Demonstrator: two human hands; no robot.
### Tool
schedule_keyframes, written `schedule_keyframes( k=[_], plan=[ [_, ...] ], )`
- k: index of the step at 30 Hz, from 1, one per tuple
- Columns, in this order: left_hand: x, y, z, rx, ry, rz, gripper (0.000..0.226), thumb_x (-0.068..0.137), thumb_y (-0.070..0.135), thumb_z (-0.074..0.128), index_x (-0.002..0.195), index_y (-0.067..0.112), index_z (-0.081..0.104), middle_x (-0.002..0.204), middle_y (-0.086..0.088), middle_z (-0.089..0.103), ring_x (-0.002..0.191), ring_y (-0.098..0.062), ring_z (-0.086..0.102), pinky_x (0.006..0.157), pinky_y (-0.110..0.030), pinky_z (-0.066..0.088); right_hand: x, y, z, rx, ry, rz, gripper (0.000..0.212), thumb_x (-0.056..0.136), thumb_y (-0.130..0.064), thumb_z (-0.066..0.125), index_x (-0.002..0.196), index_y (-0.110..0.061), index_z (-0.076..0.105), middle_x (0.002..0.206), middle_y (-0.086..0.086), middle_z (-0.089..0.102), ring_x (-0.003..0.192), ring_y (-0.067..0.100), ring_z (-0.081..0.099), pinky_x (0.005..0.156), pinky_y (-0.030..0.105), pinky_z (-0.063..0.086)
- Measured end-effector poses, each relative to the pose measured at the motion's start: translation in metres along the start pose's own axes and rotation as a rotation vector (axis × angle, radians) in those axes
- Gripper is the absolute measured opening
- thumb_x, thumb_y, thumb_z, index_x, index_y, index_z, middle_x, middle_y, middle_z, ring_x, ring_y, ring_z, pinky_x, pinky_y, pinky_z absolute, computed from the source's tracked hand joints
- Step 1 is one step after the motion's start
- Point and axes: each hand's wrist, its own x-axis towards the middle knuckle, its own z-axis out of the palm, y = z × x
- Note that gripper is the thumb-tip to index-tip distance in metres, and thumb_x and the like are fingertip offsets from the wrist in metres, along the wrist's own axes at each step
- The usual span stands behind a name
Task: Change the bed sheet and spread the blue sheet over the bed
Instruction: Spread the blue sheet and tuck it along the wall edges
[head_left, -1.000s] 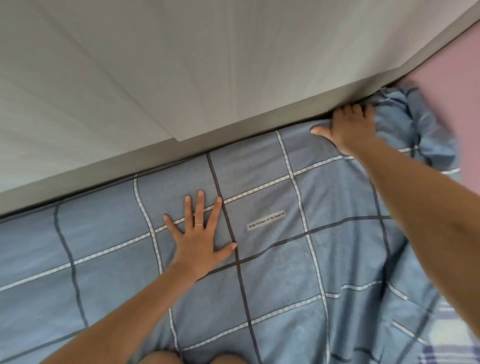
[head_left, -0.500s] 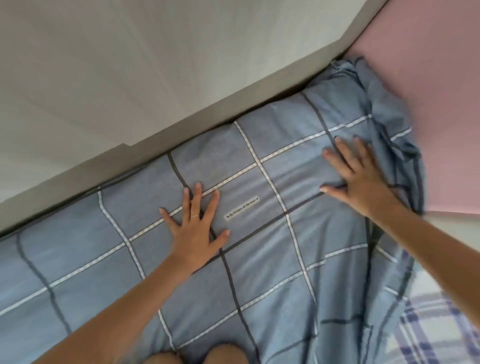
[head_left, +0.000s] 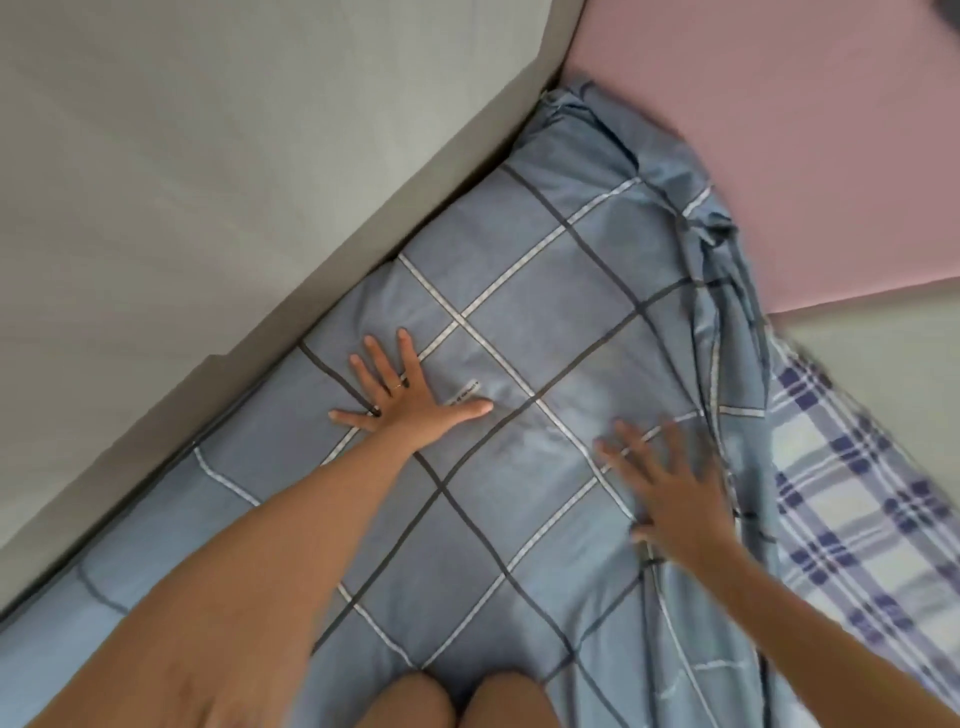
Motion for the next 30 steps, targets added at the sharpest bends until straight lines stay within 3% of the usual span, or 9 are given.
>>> schedule_keyframes(
  k=[2, 5, 7, 10, 15, 17, 21, 26, 30],
  plan=[
    [-0.002, 0.002, -0.004, 0.012, -0.035, -0.024, 0.144, 0.037, 0.099, 0.047, 0.120, 0.035, -0.052, 0.137, -0.004, -0.055, 0.131, -0.029, -0.044, 0.094, -0.079, -0.009, 0.000, 0.068, -0.020, 0.018, 0.034, 0.268, 0.133, 0.060, -0.030, 0.086, 0.149, -0.031, -0.013, 0.159, -0.001, 0.010, 0.134, 0.039, 0.035, 0.101, 0.052, 0.043],
    [-0.001, 0.004, -0.004, 0.038, -0.047, -0.036, 0.146, 0.035, 0.099, 0.046, 0.120, 0.033, -0.053, 0.134, -0.006, -0.057, 0.130, -0.029, -0.046, 0.094, -0.079, -0.009, 0.002, 0.102, -0.019, 0.051, 0.019, 0.356, 0.093, 0.073, -0.009, 0.068, 0.149, -0.023, 0.017, 0.147, 0.001, 0.043, 0.116, 0.047, 0.050, 0.075, 0.056, 0.054],
    [0.001, 0.006, -0.001, 0.051, -0.031, -0.043, 0.149, 0.034, 0.099, 0.047, 0.123, 0.032, -0.052, 0.135, -0.006, -0.056, 0.131, -0.030, -0.045, 0.094, -0.079, -0.009, 0.005, 0.089, -0.017, 0.047, -0.070, 0.449, 0.098, 0.072, -0.009, 0.073, 0.152, -0.021, 0.018, 0.154, -0.003, 0.031, 0.128, 0.046, 0.037, 0.084, 0.055, 0.049],
    [0.001, 0.008, 0.000, 0.045, -0.013, -0.064, 0.151, 0.035, 0.097, 0.050, 0.130, 0.030, -0.047, 0.137, -0.007, -0.054, 0.132, -0.030, -0.043, 0.094, -0.079, -0.009, 0.018, 0.076, -0.024, 0.017, -0.176, 0.540, 0.090, 0.090, -0.028, 0.054, 0.151, -0.023, -0.012, 0.159, -0.011, -0.012, 0.142, 0.038, 0.006, 0.097, 0.048, 0.040],
    [0.000, 0.009, 0.007, 0.074, 0.039, -0.068, 0.149, 0.040, 0.095, 0.052, 0.130, 0.029, -0.048, 0.138, -0.006, -0.054, 0.134, -0.029, -0.041, 0.095, -0.078, -0.009, 0.030, 0.067, -0.032, 0.107, -0.311, 0.596, 0.085, 0.091, -0.031, 0.047, 0.150, -0.023, -0.013, 0.158, -0.009, -0.014, 0.143, 0.039, -0.003, 0.102, 0.054, 0.034],
    [0.003, 0.010, 0.004, 0.068, 0.038, -0.077, 0.146, 0.043, 0.096, 0.050, 0.130, 0.030, -0.047, 0.138, -0.006, -0.054, 0.134, -0.029, -0.040, 0.095, -0.077, -0.009, 0.039, 0.064, -0.039, 0.308, -0.298, 0.611, 0.086, 0.088, -0.032, 0.055, 0.152, -0.018, -0.001, 0.160, 0.004, 0.006, 0.143, 0.039, 0.010, 0.103, 0.053, 0.033],
    [-0.010, 0.014, 0.017, 0.090, 0.191, -0.059, 0.135, 0.062, 0.085, 0.054, 0.141, 0.021, -0.035, 0.148, -0.011, -0.040, 0.140, -0.030, -0.031, 0.102, -0.073, -0.007, 0.002, 0.026, -0.052, 1.209, 0.280, 0.723, 0.033, 0.093, -0.019, 0.054, 0.125, -0.011, 0.057, 0.115, 0.008, 0.062, 0.109, 0.023, 0.057, 0.085, 0.025, 0.038],
    [-0.083, 0.065, 0.114, 0.270, 0.522, 0.593, 0.068, 0.082, 0.015, 0.065, 0.142, 0.009, 0.034, 0.152, -0.021, 0.019, 0.138, -0.038, 0.025, 0.106, -0.052, 0.029, -0.154, -0.032, 0.030, 1.024, 0.736, 1.050, 0.029, 0.093, -0.011, 0.051, 0.122, -0.011, 0.049, 0.120, 0.008, 0.053, 0.111, 0.028, 0.051, 0.092, 0.042, 0.043],
    [-0.147, 0.097, 0.223, 0.379, 0.263, 1.236, 0.049, 0.085, 0.004, 0.057, 0.133, 0.013, 0.050, 0.151, -0.009, 0.031, 0.108, -0.034, 0.058, 0.079, -0.043, 0.052, -0.293, -0.049, 0.148, 1.067, 0.295, 1.428, 0.056, 0.097, -0.024, 0.049, 0.147, -0.014, 0.027, 0.147, 0.013, 0.037, 0.135, 0.033, 0.033, 0.108, 0.046, 0.028]
  ],
)
